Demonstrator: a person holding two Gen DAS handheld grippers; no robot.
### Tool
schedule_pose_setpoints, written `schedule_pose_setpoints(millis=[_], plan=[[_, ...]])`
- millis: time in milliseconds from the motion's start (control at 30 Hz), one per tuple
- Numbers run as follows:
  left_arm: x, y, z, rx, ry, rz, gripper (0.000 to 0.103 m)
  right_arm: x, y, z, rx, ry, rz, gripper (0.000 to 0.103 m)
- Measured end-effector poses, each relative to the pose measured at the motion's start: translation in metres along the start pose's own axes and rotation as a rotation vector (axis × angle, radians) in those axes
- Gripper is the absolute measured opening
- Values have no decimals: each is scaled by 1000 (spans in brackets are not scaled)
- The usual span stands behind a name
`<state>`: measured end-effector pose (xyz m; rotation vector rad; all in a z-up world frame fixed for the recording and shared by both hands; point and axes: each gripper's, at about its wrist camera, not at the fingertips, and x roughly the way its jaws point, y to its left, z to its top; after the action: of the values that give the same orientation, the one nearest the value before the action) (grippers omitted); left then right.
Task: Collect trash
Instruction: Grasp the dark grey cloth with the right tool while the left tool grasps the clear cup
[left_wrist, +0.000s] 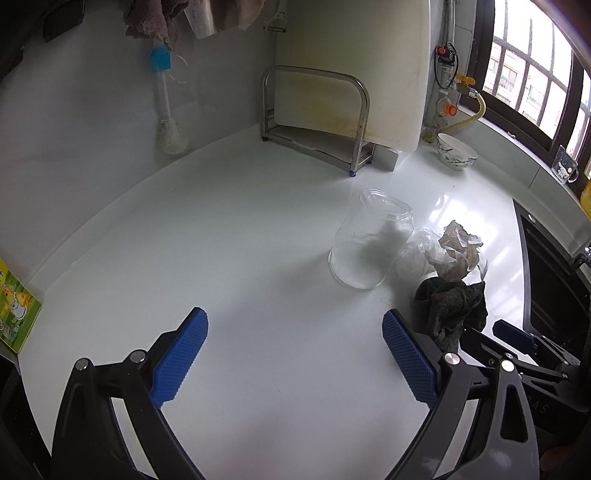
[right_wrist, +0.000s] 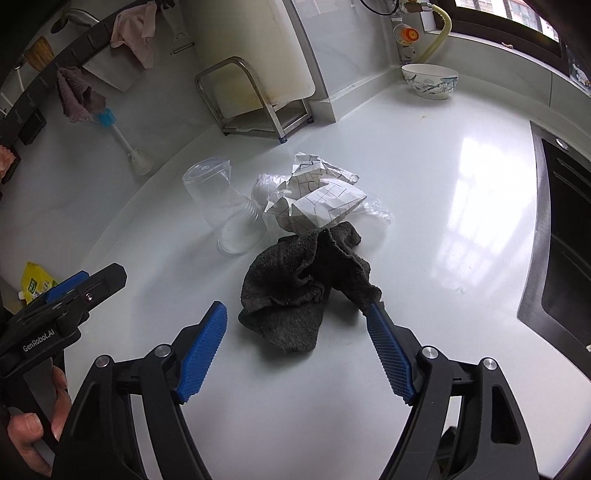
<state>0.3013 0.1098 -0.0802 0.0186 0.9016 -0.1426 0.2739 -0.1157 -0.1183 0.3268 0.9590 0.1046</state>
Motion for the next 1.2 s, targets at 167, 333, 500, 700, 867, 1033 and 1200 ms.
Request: schedule_pose_setpoints(millis=[167, 333, 500, 700, 867, 1033, 1200], plan=[[10, 8, 2, -2, 4, -8, 94, 22, 7, 8, 48, 16, -38, 75], [13, 14, 2, -1, 8, -13, 94, 42, 18, 13, 31, 19, -126, 76], [16, 15, 2, -10, 10, -23, 94, 45, 18, 14, -8, -5, -162, 59], [26, 5, 2, -12, 17, -55, 94, 38, 10, 17, -49, -11, -132, 38], [36, -13, 6, 21, 17, -90, 94, 19, -13, 24, -26, -46, -142, 29], [49, -30, 9, 47, 19, -126, 94, 2, -39, 28, 28, -71, -142, 28], [62, -44, 12, 60, 20, -155, 94, -8, -51, 21, 38, -87, -158, 28]])
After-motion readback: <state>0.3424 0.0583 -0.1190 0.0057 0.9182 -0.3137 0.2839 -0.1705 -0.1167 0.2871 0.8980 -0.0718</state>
